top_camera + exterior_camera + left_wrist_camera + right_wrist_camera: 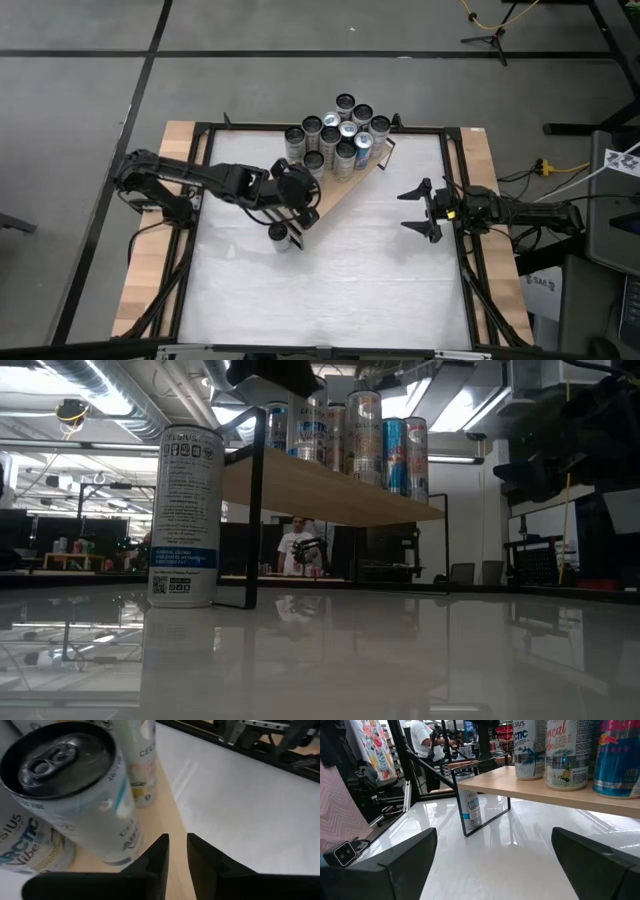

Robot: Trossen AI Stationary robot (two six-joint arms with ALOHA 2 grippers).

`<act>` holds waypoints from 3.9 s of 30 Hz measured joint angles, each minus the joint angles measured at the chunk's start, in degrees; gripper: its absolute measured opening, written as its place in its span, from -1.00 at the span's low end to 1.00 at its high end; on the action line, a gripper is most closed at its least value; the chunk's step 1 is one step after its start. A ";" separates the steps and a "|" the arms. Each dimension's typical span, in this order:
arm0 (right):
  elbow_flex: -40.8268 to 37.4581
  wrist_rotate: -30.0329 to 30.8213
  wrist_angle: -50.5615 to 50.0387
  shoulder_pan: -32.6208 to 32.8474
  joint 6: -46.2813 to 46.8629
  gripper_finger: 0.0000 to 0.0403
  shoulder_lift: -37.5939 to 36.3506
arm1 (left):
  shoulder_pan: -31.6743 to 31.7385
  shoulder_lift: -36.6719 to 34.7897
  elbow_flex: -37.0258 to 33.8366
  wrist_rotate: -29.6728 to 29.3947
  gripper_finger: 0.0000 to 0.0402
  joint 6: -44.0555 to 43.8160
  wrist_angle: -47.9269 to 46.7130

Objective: Place canned beverage on shelf
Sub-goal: Put the white-blue soda can on the shelf aligned with the other white-blue soda can, then put the white-blue soda can on the shelf aligned with the other white-blue soda cans

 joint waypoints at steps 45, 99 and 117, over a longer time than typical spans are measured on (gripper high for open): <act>0.02 0.04 -1.07 0.00 -0.02 0.93 0.00 | 5.00 -1.50 0.00 -1.52 -0.73 -0.33 -2.61; 0.02 11.39 -0.28 0.00 1.40 0.93 0.13 | -14.07 -3.28 0.02 0.63 -0.73 -33.24 -7.35; 0.02 11.41 -0.31 0.00 1.40 0.93 0.13 | -13.83 -3.26 0.00 1.48 -0.49 -50.11 -13.44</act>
